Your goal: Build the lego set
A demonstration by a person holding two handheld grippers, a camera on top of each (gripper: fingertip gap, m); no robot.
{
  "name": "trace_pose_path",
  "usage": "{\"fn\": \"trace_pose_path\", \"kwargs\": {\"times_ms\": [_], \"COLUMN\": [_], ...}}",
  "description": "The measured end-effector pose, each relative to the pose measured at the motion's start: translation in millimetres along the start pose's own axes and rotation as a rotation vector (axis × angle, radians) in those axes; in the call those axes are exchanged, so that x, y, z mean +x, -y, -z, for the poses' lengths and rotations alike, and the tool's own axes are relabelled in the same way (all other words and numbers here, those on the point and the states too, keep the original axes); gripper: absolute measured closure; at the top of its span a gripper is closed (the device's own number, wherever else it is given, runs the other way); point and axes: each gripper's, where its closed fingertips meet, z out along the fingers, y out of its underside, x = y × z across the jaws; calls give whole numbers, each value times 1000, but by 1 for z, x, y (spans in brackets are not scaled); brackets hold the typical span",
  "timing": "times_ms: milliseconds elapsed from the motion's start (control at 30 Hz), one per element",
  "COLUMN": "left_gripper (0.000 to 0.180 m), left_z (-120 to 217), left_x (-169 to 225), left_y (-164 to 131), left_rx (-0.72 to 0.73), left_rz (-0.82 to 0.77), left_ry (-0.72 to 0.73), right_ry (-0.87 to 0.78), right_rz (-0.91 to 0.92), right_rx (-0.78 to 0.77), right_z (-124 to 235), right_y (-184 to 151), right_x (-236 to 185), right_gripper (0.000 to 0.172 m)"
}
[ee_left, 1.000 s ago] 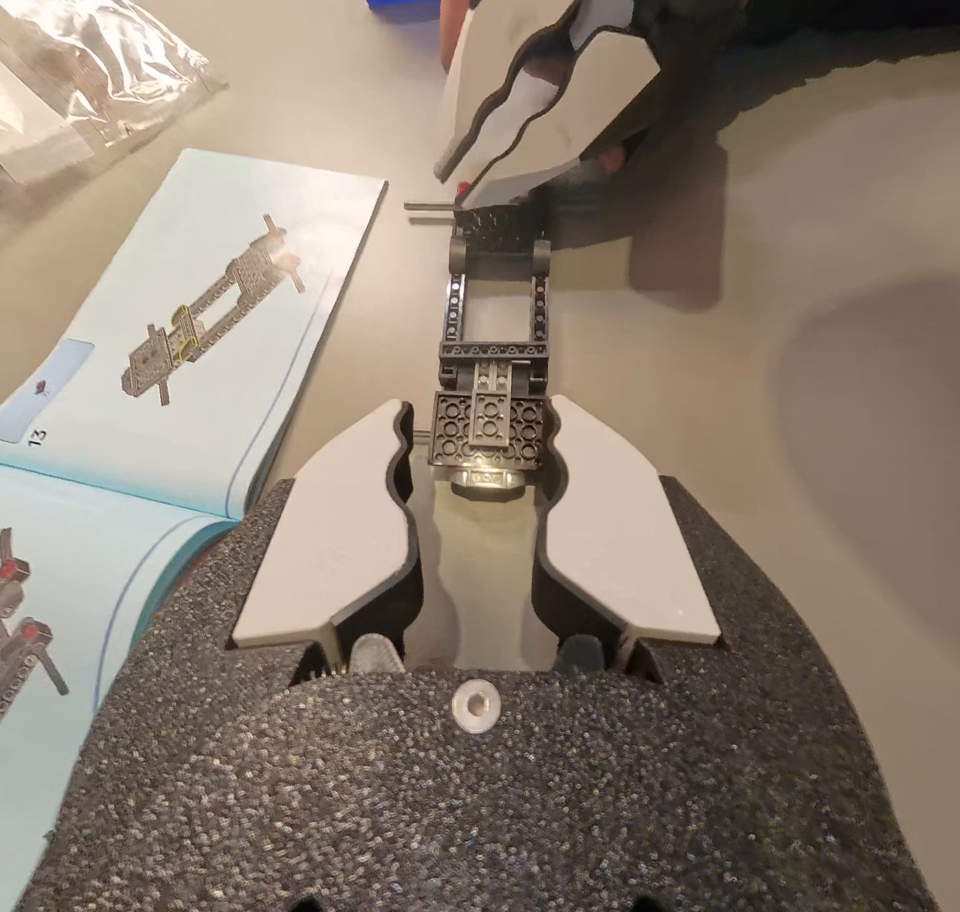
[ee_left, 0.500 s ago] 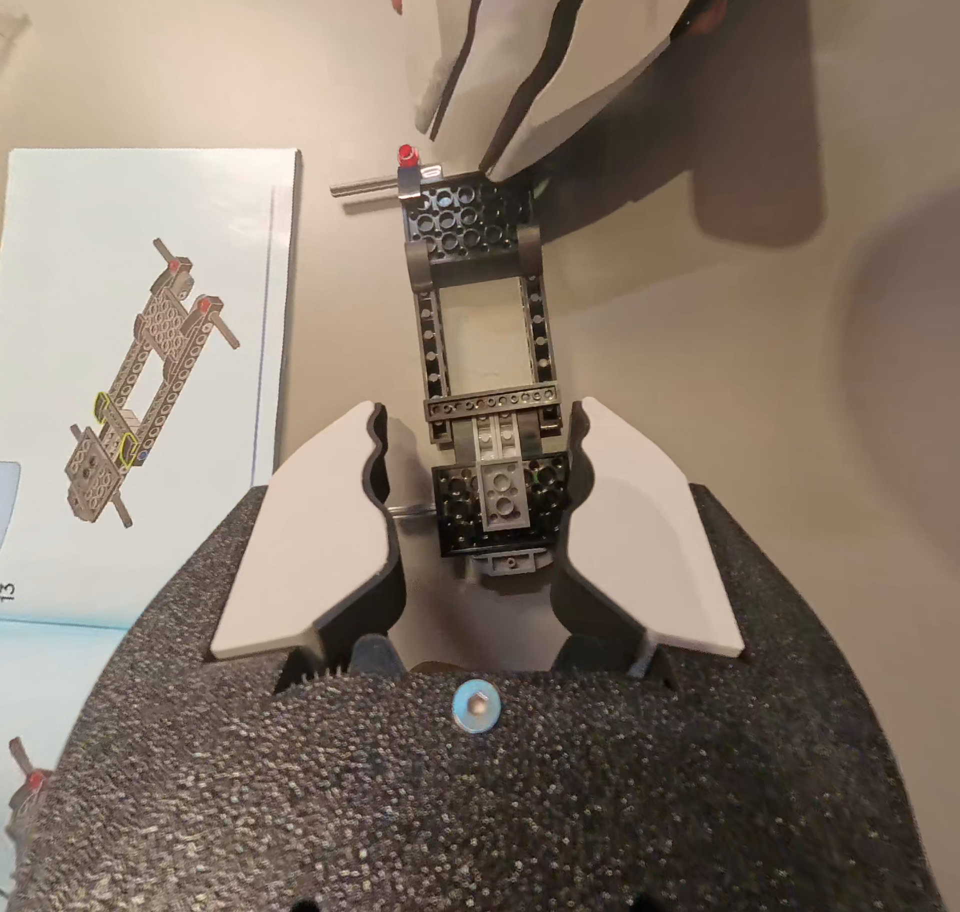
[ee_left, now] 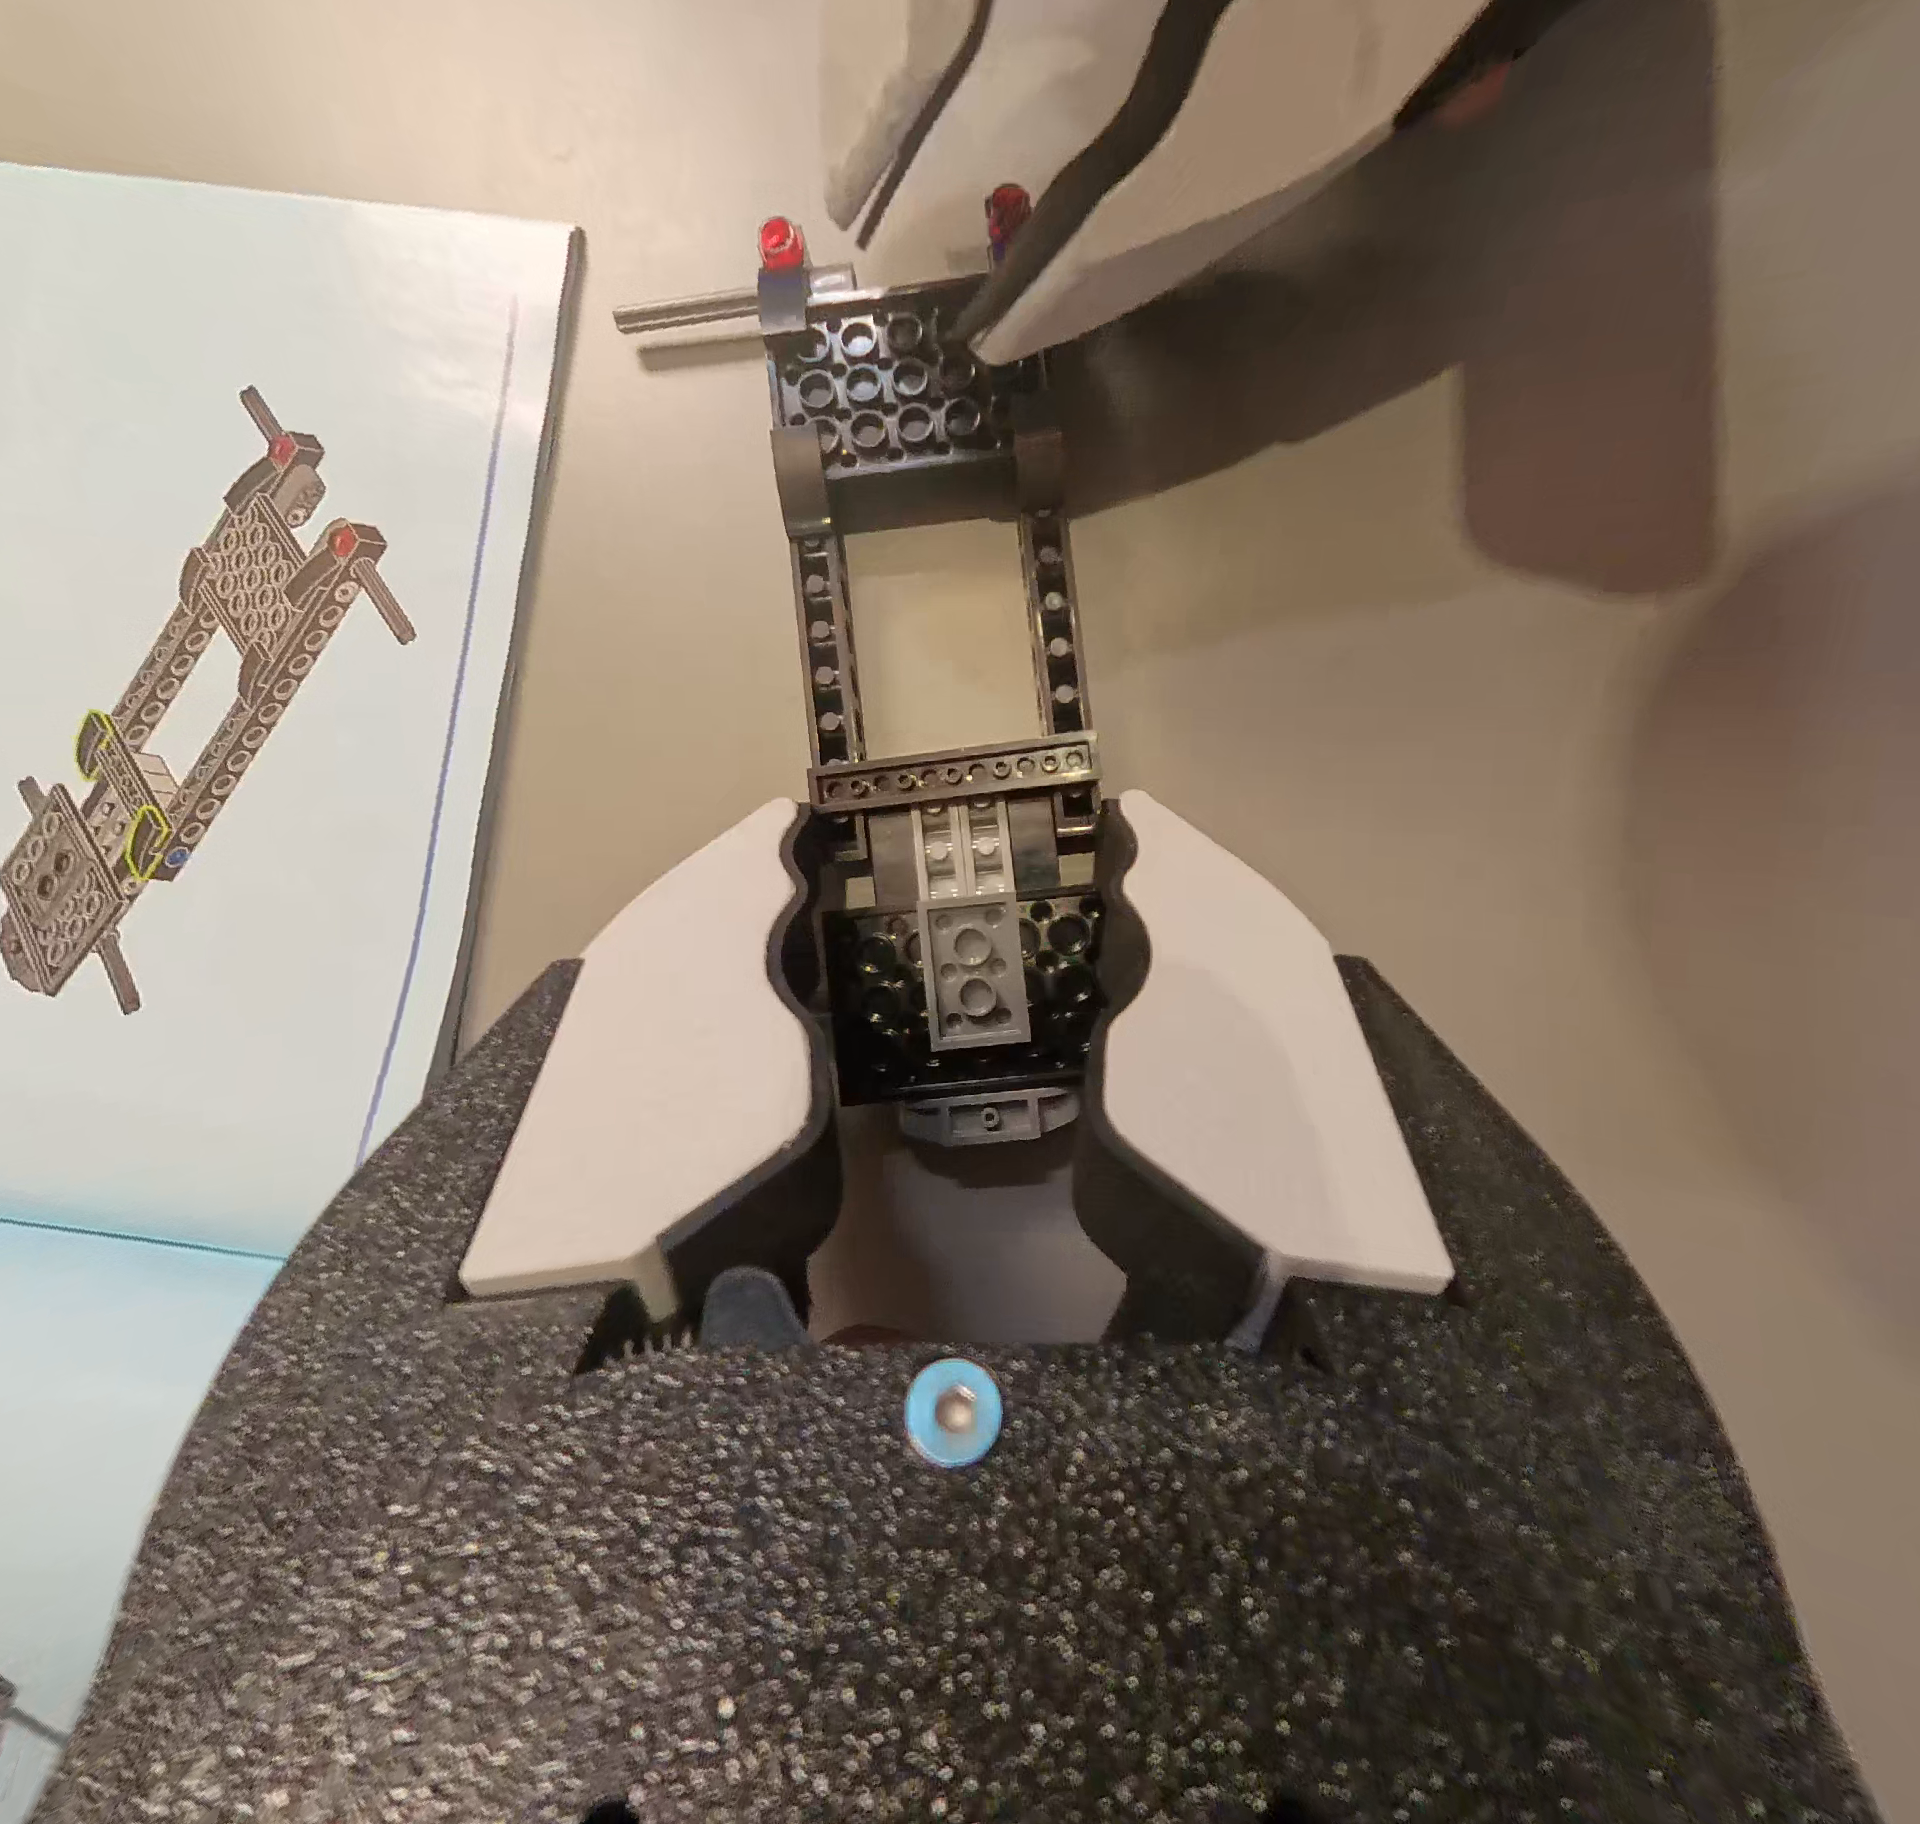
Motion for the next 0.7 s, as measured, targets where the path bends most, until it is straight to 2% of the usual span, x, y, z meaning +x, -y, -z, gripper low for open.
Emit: {"fn": "trace_pose_path", "kwargs": {"times_ms": [400,700], "left_gripper": [129,129], "left_z": [7,13], "left_x": [-2,1], "left_y": [12,19], "left_rx": [110,155], "left_rz": [271,357], "left_ry": [-146,-233], "right_ry": [-145,-169], "right_rz": [366,541], "right_rx": [-18,-61], "right_z": [-3,-19], "right_y": [24,32], "right_x": [-16,-28], "right_gripper": [143,132]}}
